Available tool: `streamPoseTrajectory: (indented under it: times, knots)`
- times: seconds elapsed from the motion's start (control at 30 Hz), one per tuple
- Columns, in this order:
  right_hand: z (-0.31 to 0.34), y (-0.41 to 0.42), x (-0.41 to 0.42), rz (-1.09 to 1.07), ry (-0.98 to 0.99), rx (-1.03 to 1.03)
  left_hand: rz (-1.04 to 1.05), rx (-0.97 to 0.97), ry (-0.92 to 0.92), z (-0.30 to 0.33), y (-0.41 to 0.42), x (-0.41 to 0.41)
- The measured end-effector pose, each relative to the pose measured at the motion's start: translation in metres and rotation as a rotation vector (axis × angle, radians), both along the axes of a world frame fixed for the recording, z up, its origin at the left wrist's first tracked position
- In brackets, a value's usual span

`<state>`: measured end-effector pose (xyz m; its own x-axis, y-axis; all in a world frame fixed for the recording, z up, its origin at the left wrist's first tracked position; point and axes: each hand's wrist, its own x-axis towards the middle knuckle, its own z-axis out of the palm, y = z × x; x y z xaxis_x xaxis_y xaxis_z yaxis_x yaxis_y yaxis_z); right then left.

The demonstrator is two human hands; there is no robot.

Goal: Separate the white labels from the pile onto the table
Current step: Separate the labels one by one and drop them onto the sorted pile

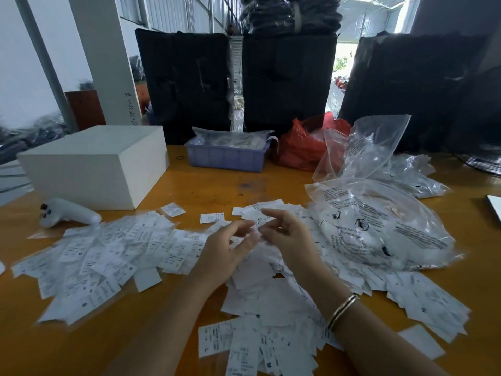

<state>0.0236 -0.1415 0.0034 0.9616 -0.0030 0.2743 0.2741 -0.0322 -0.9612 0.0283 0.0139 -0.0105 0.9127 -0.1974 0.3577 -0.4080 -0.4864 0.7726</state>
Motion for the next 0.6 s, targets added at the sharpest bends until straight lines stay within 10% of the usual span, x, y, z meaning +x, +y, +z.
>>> streamPoseTrajectory:
  times: [0.4,0.6]
  knots:
    - [-0.003,-0.006,0.011,0.011,0.156,0.552,0.205,-0.183,0.004,0.000,0.001,0.008]
    - [-0.008,-0.001,0.009,0.081,0.168,0.101,0.172,-0.221,0.035,0.000,0.002,0.009]
